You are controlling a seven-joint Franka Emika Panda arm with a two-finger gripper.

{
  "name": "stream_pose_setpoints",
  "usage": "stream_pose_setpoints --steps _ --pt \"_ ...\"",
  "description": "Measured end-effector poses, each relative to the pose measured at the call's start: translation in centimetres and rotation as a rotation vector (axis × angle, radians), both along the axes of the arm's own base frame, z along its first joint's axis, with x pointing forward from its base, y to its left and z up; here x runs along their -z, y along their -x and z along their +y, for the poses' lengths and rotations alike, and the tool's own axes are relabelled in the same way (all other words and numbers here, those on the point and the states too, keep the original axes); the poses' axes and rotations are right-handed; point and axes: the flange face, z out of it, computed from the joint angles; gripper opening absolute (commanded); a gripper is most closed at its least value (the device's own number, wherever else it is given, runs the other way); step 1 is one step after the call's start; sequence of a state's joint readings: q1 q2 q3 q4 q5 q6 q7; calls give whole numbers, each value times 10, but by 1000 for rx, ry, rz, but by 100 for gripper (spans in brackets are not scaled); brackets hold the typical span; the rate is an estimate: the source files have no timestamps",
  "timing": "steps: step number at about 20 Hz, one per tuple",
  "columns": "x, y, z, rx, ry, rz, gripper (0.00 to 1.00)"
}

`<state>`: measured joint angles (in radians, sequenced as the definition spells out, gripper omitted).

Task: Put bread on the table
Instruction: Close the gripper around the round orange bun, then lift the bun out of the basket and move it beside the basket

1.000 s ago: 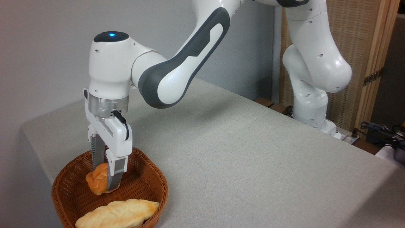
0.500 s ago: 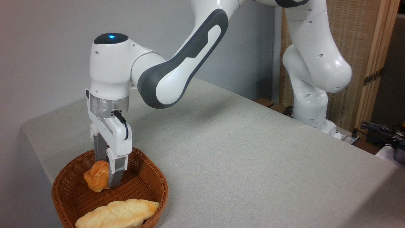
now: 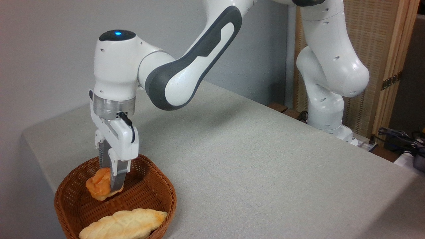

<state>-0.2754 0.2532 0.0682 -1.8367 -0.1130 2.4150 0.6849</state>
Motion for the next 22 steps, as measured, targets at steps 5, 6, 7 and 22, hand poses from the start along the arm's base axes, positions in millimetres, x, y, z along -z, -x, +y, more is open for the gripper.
stream_pose_setpoints --steps 5,6,7,22 --pt "-48 23 11 2 2 64 58" --pt "-57 29 14 2 3 76 58" --pt "-66 35 17 -1 5 83 58" --pt "-23 134 15 -27 -13 330 100"
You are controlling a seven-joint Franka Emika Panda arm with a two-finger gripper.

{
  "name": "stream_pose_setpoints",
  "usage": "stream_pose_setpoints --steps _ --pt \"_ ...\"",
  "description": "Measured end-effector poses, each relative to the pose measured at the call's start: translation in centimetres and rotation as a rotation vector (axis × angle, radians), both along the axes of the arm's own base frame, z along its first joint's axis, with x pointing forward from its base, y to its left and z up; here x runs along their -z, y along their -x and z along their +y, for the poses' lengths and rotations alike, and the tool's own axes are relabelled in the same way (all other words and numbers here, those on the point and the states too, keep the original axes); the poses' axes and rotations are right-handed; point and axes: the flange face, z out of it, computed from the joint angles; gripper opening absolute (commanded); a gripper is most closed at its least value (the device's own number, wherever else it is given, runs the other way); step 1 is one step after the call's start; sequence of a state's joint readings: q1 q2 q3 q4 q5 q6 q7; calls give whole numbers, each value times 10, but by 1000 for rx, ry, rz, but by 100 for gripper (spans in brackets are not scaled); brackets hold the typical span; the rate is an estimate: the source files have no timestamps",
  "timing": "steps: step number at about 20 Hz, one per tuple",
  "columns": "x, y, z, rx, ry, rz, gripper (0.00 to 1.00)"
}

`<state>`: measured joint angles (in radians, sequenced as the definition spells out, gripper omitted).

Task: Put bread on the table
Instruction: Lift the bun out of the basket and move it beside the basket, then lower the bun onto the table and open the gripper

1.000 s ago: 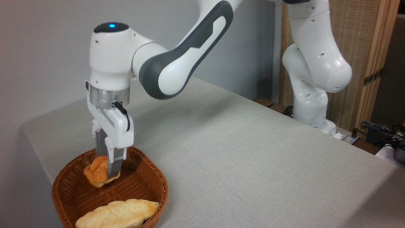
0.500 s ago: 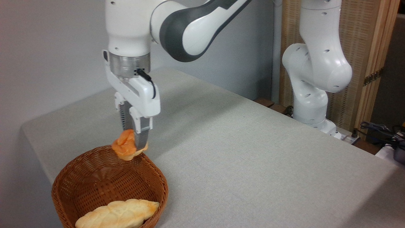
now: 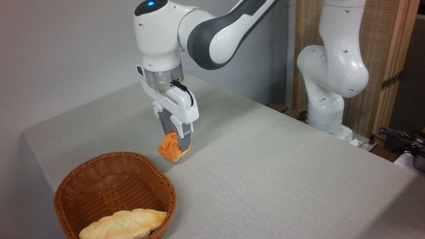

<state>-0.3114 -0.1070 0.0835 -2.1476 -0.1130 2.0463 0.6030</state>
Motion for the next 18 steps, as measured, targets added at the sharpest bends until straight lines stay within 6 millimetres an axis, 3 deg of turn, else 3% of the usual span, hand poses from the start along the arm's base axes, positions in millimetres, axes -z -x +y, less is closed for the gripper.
stream_pose_setpoints --steps 5,11,15,18 --pt "21 0 -8 14 -16 37 100" --pt "22 0 -12 41 -43 32 100" --pt "2 -10 -5 22 -32 -10 100" --pt "-23 -23 19 -26 -19 -60 100"
